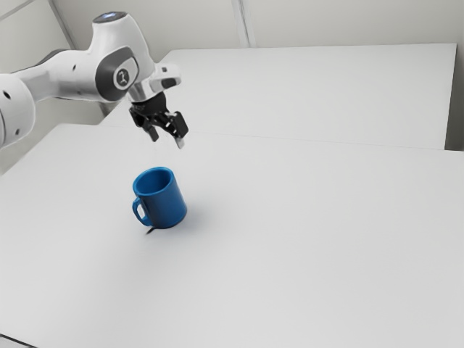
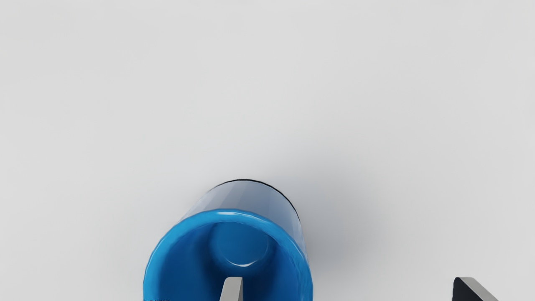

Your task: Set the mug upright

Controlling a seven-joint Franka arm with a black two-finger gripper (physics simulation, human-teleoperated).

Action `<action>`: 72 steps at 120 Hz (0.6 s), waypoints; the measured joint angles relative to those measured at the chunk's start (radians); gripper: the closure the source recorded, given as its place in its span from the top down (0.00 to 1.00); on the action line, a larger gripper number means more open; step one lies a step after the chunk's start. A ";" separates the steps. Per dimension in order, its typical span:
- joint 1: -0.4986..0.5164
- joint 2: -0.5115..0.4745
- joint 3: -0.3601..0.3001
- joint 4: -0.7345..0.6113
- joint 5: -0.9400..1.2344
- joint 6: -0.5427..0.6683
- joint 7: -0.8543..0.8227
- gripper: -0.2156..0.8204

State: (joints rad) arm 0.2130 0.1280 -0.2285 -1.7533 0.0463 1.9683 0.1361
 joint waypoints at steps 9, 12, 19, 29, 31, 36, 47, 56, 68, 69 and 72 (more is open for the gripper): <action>0.001 0.003 0.000 0.097 -0.022 -0.062 -0.005 0.75; 0.001 0.003 0.000 0.124 -0.027 -0.083 -0.007 0.75; 0.001 0.003 0.000 0.179 -0.035 -0.131 -0.011 0.76; 0.001 0.001 0.000 0.247 -0.041 -0.192 -0.015 0.77; 0.000 0.001 0.000 0.255 -0.042 -0.201 -0.016 0.77; 0.000 -0.002 0.000 0.268 -0.043 -0.223 -0.018 0.78; -0.001 -0.006 0.000 0.277 -0.045 -0.258 -0.023 0.78; -0.001 -0.006 0.000 0.276 -0.047 -0.277 -0.025 0.79; -0.001 -0.007 0.000 0.276 -0.049 -0.293 -0.028 0.79; -0.001 -0.007 0.000 0.276 -0.049 -0.295 -0.028 0.79; -0.001 -0.007 0.000 0.276 -0.050 -0.297 -0.029 0.79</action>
State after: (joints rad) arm 0.2122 0.1210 -0.2285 -1.4775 -0.0033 1.6709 0.1070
